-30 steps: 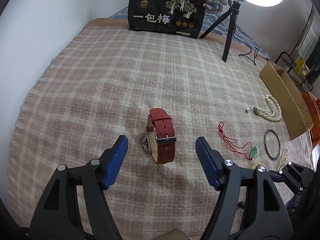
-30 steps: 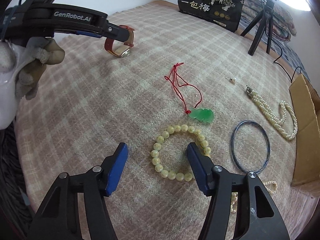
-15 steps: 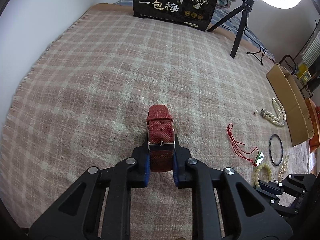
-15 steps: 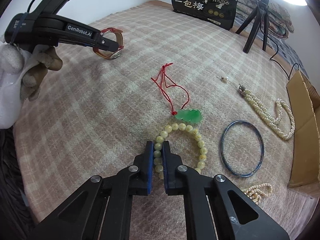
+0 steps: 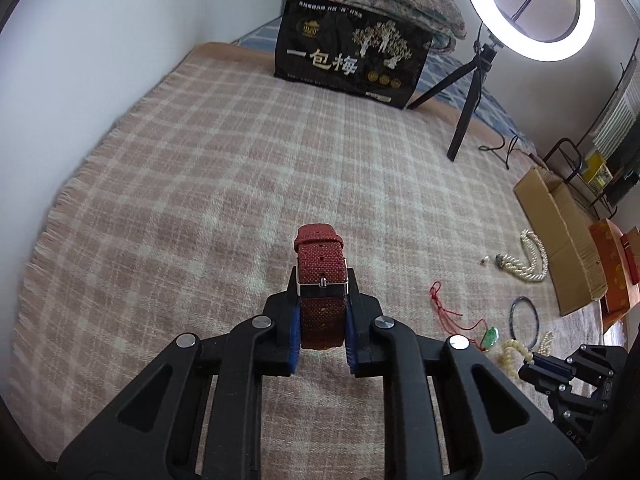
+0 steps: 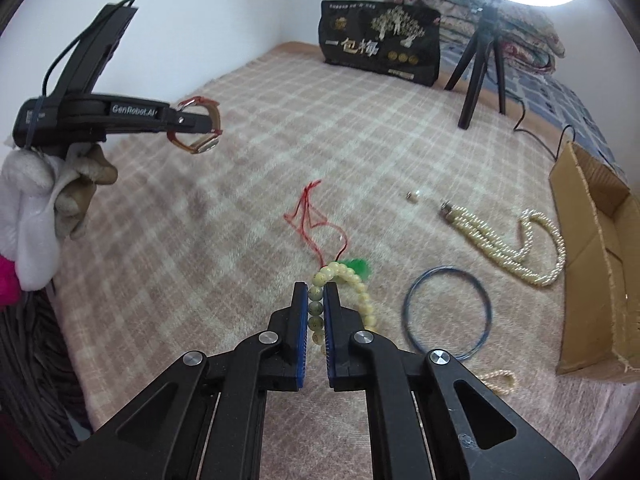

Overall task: Organize jewelry
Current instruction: 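Carry both items over the cardboard box and open both tools to drop them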

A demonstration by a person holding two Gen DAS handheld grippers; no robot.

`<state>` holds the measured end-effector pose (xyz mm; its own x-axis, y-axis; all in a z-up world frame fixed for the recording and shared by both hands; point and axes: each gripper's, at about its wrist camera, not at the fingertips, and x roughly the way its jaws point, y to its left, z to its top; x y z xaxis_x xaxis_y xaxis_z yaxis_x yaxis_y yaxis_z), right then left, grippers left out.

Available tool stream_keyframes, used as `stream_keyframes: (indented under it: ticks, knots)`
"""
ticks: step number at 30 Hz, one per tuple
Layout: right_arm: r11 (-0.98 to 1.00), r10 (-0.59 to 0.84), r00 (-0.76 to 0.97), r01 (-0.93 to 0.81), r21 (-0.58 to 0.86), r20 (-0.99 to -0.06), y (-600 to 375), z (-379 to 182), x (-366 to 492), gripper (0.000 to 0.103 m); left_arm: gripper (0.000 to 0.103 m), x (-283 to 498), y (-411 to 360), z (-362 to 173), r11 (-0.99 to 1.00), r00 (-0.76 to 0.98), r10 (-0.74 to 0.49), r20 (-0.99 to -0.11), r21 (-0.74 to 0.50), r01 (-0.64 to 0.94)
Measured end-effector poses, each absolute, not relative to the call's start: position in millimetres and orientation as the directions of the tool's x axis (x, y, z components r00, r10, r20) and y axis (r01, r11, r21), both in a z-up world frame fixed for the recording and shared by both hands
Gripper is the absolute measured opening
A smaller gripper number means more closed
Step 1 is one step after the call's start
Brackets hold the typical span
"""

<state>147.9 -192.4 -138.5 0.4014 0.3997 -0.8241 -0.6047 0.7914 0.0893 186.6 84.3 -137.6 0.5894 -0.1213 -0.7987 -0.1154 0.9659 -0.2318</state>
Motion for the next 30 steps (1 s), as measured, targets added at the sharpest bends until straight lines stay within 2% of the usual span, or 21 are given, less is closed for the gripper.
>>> stream_keyframes:
  ticks: [13,30]
  knots:
    - [0.849,0.413,0.543,-0.520,0.094,-0.731,-233.9,-93.1,165.5,0.006,0.016,180.7,60.8,-111.3,0.966,0.631,-0.156,-0.760,-0.250,-0.062]
    - [0.956,0.275,0.722,-0.278,0.097,-0.635,-336.2,-51.8,214.3,0.006,0.016,192.3,-41.5,-85.9,0.959,0.634,-0.268,-0.726,-0.264,0.104]
